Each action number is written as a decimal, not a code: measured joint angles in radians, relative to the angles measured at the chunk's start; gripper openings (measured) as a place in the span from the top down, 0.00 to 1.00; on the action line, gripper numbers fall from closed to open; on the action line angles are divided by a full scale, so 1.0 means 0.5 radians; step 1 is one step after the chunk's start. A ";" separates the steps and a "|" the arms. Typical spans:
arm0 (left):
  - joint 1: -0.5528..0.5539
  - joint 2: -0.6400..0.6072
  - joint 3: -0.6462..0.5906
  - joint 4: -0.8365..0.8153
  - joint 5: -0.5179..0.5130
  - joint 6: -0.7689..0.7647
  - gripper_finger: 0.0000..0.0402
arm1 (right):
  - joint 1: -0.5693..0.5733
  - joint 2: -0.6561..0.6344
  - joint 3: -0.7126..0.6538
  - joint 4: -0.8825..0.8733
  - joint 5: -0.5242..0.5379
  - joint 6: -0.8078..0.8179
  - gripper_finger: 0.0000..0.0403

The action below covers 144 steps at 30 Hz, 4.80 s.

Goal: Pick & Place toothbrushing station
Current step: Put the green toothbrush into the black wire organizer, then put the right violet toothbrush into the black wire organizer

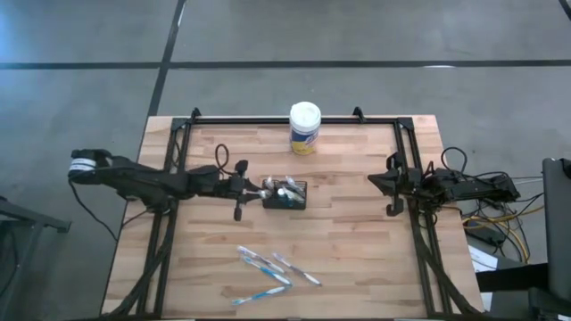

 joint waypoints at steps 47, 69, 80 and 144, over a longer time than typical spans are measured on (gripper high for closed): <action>-0.005 -0.603 0.094 -0.704 0.309 -0.201 0.34 | 0.000 0.001 0.000 -0.012 -0.001 -0.006 0.97; -0.077 -2.193 -0.301 -1.644 -0.148 -0.164 0.99 | 0.001 0.002 0.001 -0.042 -0.188 0.053 0.97; -0.075 -2.297 -0.595 -1.526 -0.255 -0.167 0.99 | 0.023 0.218 0.118 0.111 -0.343 0.186 0.97; -0.074 -2.294 -0.590 -1.508 -0.215 -0.607 0.98 | 0.756 4.264 3.210 -1.935 -0.260 1.791 0.39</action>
